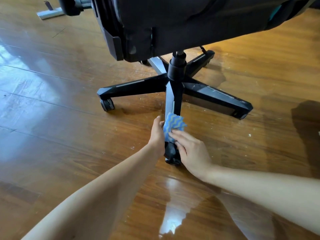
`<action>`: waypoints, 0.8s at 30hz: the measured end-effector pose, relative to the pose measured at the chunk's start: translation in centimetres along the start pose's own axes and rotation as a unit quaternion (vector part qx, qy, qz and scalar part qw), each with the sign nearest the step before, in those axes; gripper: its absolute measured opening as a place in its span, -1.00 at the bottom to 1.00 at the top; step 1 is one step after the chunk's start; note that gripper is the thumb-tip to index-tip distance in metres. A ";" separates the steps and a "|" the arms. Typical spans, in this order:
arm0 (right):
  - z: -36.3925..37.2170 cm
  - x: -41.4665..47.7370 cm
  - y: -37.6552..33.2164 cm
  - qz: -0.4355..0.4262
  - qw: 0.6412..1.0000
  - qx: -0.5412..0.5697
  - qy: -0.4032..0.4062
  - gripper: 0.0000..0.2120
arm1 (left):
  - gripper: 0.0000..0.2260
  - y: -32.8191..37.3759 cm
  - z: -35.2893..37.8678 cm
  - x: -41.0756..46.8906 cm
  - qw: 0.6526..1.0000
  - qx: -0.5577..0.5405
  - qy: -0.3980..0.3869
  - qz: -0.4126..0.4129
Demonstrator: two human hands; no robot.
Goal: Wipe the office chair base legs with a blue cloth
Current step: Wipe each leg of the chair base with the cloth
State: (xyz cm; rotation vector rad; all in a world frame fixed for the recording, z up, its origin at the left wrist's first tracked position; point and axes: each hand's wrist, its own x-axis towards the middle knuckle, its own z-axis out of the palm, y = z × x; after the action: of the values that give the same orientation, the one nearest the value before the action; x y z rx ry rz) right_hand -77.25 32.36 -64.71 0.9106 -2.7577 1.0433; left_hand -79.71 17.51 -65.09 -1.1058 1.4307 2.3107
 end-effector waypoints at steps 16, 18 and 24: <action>0.0 1.0 -1.1 0.050 0.998 0.017 0.033 -0.68 | -0.65 1.7 -3.7 1.4 0.999 0.004 0.034 0.017; -0.2 -2.6 -1.3 0.031 0.999 0.039 -0.006 -0.69 | -0.79 2.1 -3.8 2.1 0.995 0.027 0.092 0.039; -0.8 2.6 -0.2 0.041 0.999 0.013 0.029 -0.66 | -0.81 1.2 -3.6 2.7 0.980 0.072 0.144 0.112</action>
State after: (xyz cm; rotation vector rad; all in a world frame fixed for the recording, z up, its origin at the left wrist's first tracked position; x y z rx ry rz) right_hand -79.42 31.40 -63.30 0.7649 -2.7610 1.1030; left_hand -80.54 13.35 -67.02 -1.3404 1.8867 2.2106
